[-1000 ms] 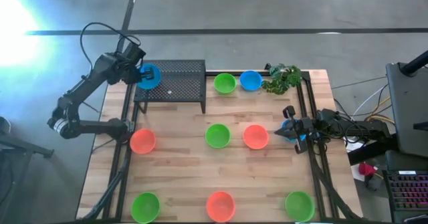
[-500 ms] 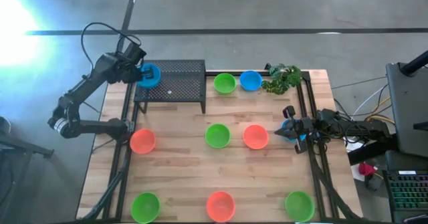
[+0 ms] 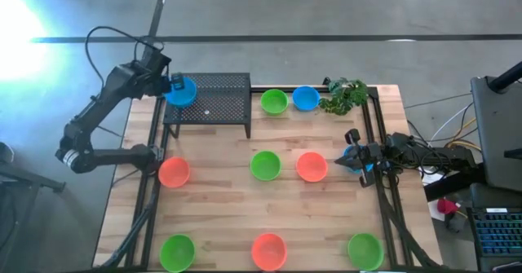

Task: Pick & Place Mini bowls
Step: Put the blue bowl on the shelf

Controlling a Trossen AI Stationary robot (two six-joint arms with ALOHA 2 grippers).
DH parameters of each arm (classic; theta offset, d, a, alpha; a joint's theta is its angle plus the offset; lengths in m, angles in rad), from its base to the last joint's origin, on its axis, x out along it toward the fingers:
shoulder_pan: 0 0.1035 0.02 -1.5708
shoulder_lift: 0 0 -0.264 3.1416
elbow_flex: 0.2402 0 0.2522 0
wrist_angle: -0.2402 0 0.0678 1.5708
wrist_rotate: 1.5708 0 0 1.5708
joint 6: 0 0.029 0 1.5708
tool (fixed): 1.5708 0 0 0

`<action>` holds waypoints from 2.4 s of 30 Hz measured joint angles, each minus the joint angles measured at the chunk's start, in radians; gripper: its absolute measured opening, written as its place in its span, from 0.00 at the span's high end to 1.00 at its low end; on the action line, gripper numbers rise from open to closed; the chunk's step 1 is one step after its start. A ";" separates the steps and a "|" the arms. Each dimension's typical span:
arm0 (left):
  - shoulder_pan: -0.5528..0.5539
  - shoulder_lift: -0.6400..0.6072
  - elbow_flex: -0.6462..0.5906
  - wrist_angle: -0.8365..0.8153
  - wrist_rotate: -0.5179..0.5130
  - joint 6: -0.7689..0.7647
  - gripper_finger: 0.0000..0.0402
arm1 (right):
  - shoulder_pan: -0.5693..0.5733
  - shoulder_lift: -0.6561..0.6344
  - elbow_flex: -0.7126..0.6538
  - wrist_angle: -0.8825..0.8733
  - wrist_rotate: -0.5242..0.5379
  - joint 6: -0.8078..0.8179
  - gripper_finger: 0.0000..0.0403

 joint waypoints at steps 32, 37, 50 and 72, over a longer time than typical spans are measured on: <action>-0.609 -0.233 -0.067 0.048 0.064 0.329 0.83 | 0.000 0.000 0.000 0.043 0.044 0.118 0.98; -0.619 -0.220 -0.139 0.055 0.060 0.189 0.83 | 0.000 0.000 0.000 0.042 0.044 0.121 0.98; -0.616 -0.093 -0.246 0.255 -0.100 0.114 0.83 | 0.000 0.000 0.000 0.042 0.043 0.121 0.98; -0.608 -0.037 -0.258 0.246 -0.291 0.124 0.83 | 0.000 0.000 0.000 0.042 0.041 0.173 0.98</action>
